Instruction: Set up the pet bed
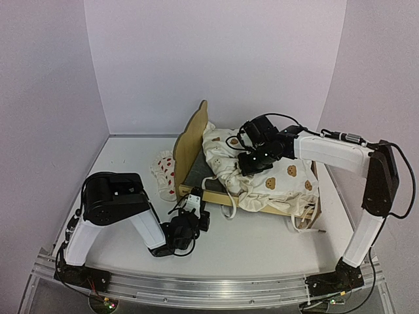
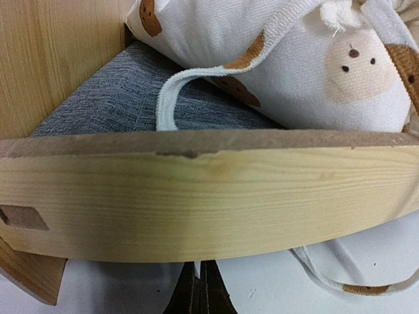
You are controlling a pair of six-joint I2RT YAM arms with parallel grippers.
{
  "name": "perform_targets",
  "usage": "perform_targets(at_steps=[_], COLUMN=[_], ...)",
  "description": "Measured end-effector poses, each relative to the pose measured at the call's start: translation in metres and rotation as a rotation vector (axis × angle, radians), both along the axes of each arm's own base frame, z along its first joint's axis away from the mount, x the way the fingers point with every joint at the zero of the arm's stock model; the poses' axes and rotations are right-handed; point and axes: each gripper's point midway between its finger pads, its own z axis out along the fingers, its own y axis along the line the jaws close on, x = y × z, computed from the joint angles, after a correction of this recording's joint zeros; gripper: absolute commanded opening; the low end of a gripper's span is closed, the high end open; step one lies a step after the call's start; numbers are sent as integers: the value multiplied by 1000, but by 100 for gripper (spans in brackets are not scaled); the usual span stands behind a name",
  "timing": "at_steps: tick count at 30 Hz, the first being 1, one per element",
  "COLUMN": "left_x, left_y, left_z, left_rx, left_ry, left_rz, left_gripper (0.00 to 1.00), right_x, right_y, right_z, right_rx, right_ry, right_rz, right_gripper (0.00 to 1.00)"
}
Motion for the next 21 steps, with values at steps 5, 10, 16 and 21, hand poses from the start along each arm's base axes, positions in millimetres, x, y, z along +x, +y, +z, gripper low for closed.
perform_targets(at_steps=[5,10,16,21], left_x=[-13,-23,-30,-28], left_y=[14,17,15,11], left_z=[-5,5,13,-7], left_rx=[36,36,29,52], left_ry=[62,118,141,142], left_rz=[-38,-80,-127,-132], left_gripper=[0,0,45,56], right_x=[-1,-5,-8,-8], right_y=[2,7,10,10], right_z=[0,-1,-1,-2], right_rx=[10,41,61,61], right_ry=[8,32,49,51], right_rz=[1,11,17,17], right_gripper=[0,0,0,0])
